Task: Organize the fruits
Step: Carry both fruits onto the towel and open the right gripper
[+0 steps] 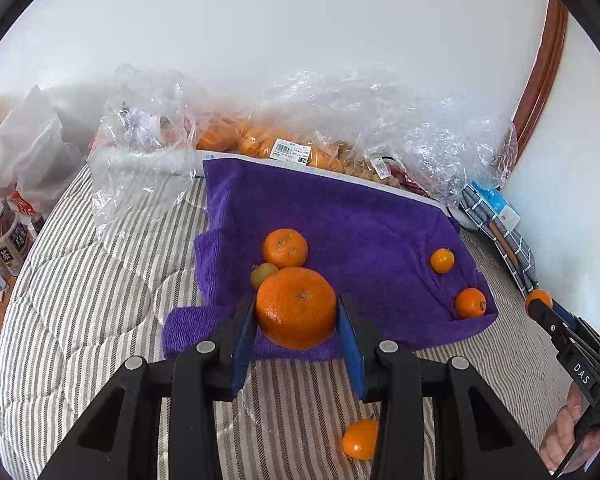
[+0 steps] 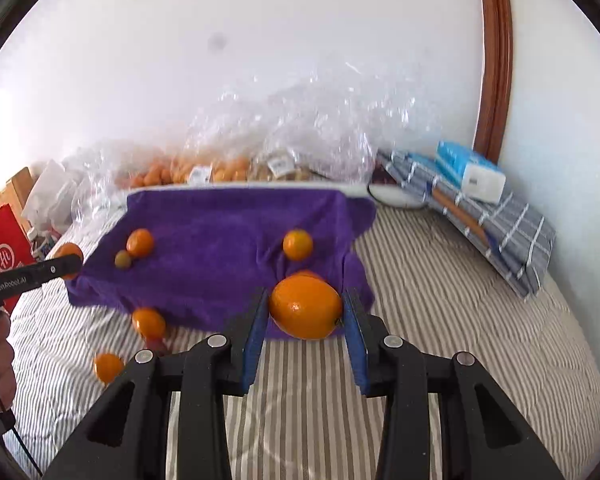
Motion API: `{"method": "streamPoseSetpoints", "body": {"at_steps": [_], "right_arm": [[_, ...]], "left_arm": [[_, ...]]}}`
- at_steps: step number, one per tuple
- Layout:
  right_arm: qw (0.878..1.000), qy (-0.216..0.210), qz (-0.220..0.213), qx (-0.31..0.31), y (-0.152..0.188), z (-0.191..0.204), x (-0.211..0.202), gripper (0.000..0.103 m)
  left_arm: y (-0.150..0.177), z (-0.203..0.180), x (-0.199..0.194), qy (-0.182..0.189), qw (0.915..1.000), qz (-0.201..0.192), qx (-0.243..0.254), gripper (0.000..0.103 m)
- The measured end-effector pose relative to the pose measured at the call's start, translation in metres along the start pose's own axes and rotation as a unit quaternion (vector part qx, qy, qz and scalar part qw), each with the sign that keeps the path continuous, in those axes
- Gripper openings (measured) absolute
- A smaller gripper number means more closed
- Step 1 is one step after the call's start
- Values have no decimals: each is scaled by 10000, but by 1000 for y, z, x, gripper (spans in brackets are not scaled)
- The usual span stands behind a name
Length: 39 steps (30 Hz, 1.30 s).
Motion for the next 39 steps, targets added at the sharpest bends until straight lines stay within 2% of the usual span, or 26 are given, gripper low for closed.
{"method": "streamPoseSetpoints", "body": {"at_steps": [4,10,15,20,28,32,35,39], "right_arm": [[10000,7,-25,-61,-17,1,14,37],[9999,110,15,-93,-33,-2,41,37],[9999,5,115,7,-41,-5,67,37],[9997,-43,216,76,-37,-7,89,37],[9979,-314,463,312,-27,-10,112,37],[9981,-252,511,228,-22,-8,116,37],[9976,-279,579,265,-18,-10,117,37],[9982,-262,432,317,-19,-13,113,37]], "left_arm": [[-9,1,12,-32,10000,-16,22,37],[-16,1,38,187,9997,67,-155,37],[-19,-1,55,233,9996,120,-83,37],[-13,3,64,280,9995,176,6,37],[-9,2,66,764,9962,329,-251,37],[-6,-3,70,455,9985,315,-26,37],[-4,-5,71,351,9989,301,69,37],[-5,-4,72,279,9992,289,79,37]]}}
Point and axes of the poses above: each gripper's, at about its wrist camera, not at the fingertips, and x roughly the way its jaws point, z to its left, y to its underside, the point moved 8 cm from there along x, roughly the way its jaws point, and after that the axes turned 5 degrees about z, right-handed, at the moved point
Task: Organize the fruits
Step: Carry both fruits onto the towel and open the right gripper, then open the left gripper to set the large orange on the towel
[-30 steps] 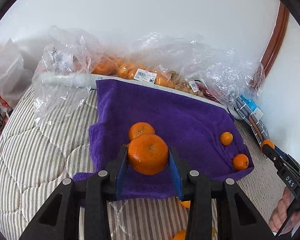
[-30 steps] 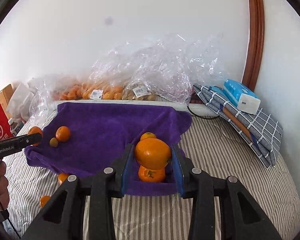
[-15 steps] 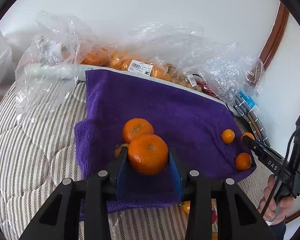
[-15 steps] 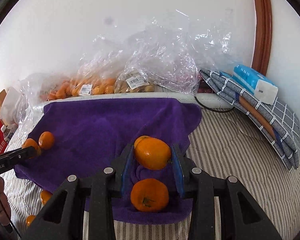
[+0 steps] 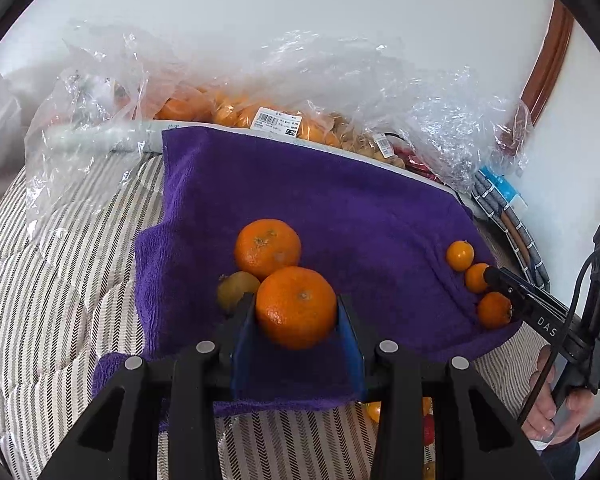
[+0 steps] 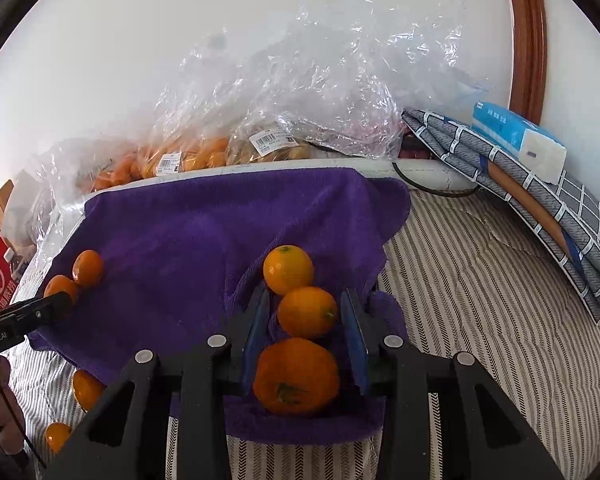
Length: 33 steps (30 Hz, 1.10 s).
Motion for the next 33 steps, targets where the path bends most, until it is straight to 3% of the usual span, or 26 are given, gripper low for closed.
{"method": "streamPoseSetpoints", "body": {"at_steps": [3,5,7,16,24,28,33], "right_arm": [[10000,-18,-53,46,0,-1,-1,40],[9999,1,-134,69,-1,-1,-3,50],[9997,37,-253,56,-1,0,-6,53],[9982,36,-604,-55,-5,7,-26,54],[9976,496,-471,141,4,3,-60,54],[9987,412,-248,188,21,6,-73,54],[9995,265,-4,193,49,17,-86,54]], "left_arm": [[1,0,1,-139,9999,-25,81,37],[1,-1,2,-194,9998,-32,89,37],[1,-3,3,-294,9994,-31,188,37],[1,-3,5,-394,9989,-36,242,37],[0,-1,2,-258,9996,-9,139,40],[0,-3,-6,-177,9997,-137,127,42],[4,-10,-19,-348,9979,-406,366,45]]}}
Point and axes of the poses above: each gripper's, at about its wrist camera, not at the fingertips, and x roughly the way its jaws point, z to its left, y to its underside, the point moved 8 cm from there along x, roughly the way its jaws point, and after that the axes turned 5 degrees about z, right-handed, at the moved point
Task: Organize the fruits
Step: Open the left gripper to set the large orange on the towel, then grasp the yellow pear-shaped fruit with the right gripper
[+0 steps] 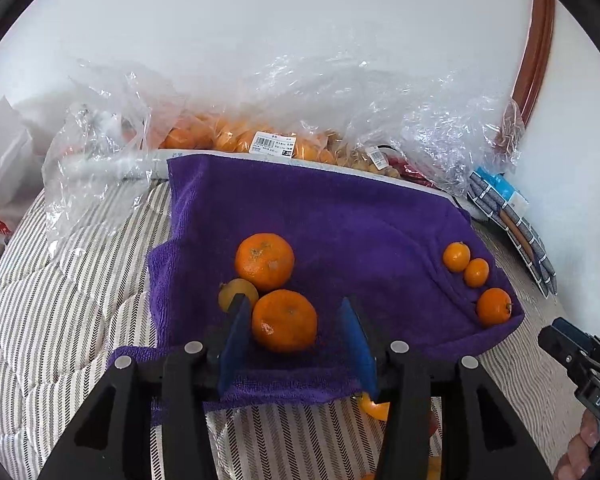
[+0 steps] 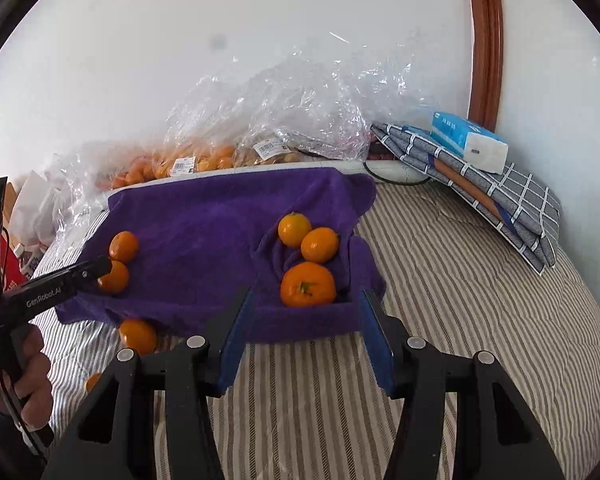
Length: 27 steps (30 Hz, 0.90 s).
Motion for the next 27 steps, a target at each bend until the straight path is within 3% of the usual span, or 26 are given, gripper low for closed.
{"method": "streamPoseSetpoints", "body": {"at_steps": [7,16,23,27], "right_arm": [[9998,-143,113,-84,33,21,-14,54],[9961,-694,462,-284,74,68,-3,45],[9933,-842,398,-681,85,107,-2,41],[9913,-971,558,-692,86,115,4,35]], "left_arm": [[27,8,-30,-96,9996,33,250,50],[69,46,-47,-228,9995,172,-143,50],[73,69,-47,-237,9975,213,-631,50],[74,68,-47,-356,9974,180,-603,50]]}}
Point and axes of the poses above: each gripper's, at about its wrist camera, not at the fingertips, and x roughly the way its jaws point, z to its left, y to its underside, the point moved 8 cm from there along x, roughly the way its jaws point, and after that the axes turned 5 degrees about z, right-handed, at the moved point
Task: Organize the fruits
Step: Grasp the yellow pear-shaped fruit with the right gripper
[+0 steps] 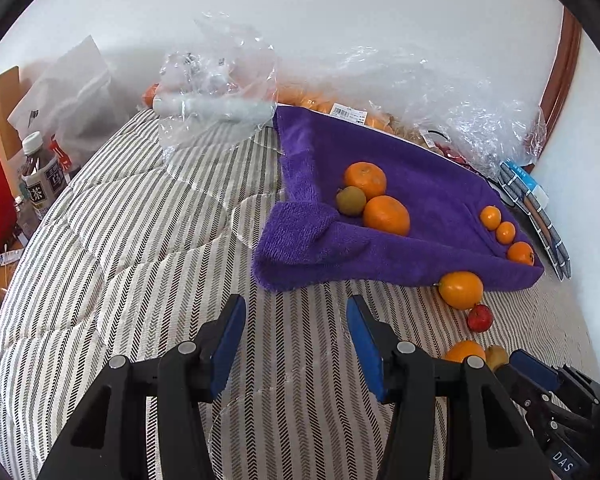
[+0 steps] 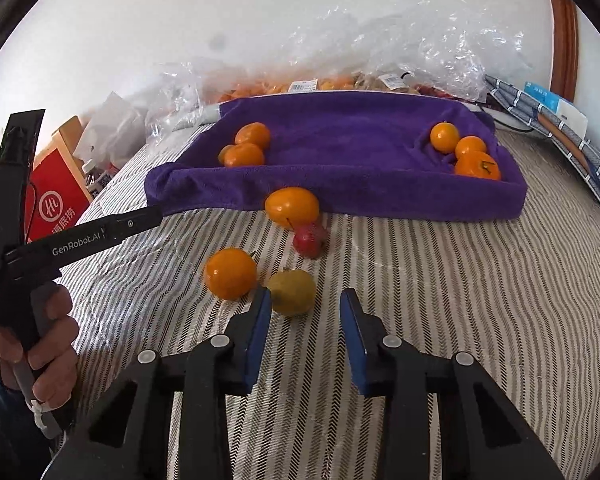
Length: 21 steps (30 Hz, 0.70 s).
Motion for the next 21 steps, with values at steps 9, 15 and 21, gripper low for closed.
{"method": "streamPoseSetpoints", "body": {"at_steps": [9,15,21], "right_arm": [[9995,76,167,-243,-5,5,14,28],[9997,203,35,-146,-6,-9,4,28],[9987,494,-83,83,-8,-48,-15,28]], "left_arm": [[0,2,2,13,9999,67,-81,51],[1,1,1,27,10000,57,-57,51],[2,-7,0,103,9999,19,79,51]]}}
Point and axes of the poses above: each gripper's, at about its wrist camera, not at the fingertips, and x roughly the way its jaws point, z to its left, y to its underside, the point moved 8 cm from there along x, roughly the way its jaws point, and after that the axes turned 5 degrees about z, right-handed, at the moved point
